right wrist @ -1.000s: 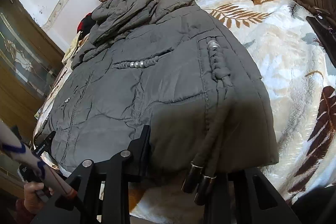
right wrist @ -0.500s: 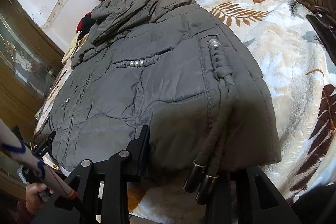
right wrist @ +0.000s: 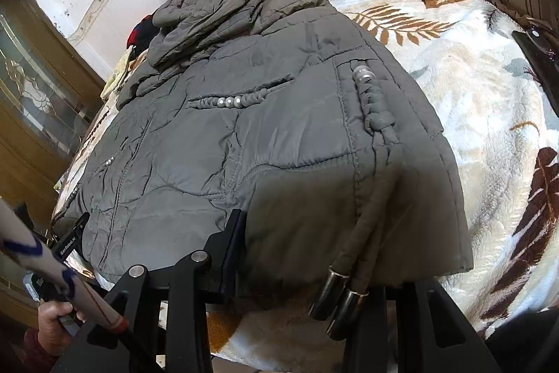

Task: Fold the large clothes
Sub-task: 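Lift the held hem with both tools toward the hood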

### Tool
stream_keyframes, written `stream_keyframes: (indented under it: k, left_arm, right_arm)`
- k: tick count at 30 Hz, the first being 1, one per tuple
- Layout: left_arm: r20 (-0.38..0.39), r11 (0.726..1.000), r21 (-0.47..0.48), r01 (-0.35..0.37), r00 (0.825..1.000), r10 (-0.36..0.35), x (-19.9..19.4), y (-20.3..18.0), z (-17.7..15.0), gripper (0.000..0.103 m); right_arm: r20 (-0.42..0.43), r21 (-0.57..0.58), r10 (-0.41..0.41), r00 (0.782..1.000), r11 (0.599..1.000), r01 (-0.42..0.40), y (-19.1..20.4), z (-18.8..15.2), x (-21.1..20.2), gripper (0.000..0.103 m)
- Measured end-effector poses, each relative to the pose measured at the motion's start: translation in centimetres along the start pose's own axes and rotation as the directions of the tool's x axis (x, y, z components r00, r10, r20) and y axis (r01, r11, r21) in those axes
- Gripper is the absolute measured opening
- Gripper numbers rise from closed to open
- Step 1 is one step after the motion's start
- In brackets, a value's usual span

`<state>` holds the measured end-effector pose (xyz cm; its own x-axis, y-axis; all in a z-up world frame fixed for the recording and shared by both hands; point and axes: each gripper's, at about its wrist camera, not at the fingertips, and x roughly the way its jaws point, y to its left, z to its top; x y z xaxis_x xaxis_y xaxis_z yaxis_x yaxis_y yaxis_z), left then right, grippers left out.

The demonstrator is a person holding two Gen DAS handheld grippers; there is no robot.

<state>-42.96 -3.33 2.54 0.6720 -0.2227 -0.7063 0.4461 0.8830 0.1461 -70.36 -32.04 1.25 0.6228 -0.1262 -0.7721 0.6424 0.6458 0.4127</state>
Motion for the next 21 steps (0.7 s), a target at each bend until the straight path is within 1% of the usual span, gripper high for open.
stream_keyframes:
  k: [3, 5, 9, 11, 14, 17, 21]
  left_arm:
    - [0.004, 1.000, 0.010, 0.012, 1.000, -0.012, -0.1, -0.1, 0.1, 0.067]
    - [0.008, 1.000, 0.013, 0.022, 1.000, -0.023, -0.2, -0.2, 0.2, 0.062]
    - [0.018, 0.999, 0.013, 0.035, 0.999, -0.035, -0.5, -0.1, 0.3, 0.050]
    - [0.024, 0.999, 0.011, 0.048, 0.999, -0.048, -0.7, 0.0, 0.3, 0.041]
    - [0.041, 0.995, -0.026, 0.101, 0.994, -0.100, -1.1, 0.6, 0.6, 0.027]
    - [0.061, 0.990, -0.046, 0.137, 0.989, -0.134, -1.6, 0.9, 0.7, 0.024]
    - [0.045, 0.989, -0.047, 0.140, 0.989, -0.138, -1.3, 0.9, 0.6, 0.024]
  right_arm:
    - [0.015, -0.011, 0.009, 1.000, 1.000, -0.009, 0.3, -0.1, -0.3, 0.027]
    - [0.036, -0.029, 0.008, 0.999, 1.000, -0.006, 0.7, -0.1, -0.8, 0.025]
    - [0.039, -0.043, -0.004, 0.999, 0.999, 0.005, 0.9, -0.1, -0.8, 0.025]
    - [0.037, -0.037, -0.002, 0.999, 0.999, 0.003, 0.8, -0.1, -0.7, 0.025]
    - [0.034, -0.032, -0.001, 0.999, 0.999, 0.002, 0.7, -0.1, -0.6, 0.025]
    - [0.035, -0.029, -0.001, 0.999, 1.000, 0.002, 0.7, -0.1, -0.6, 0.025]
    - [0.035, -0.030, -0.004, 0.999, 1.000, 0.005, 0.6, -0.1, -0.6, 0.026]
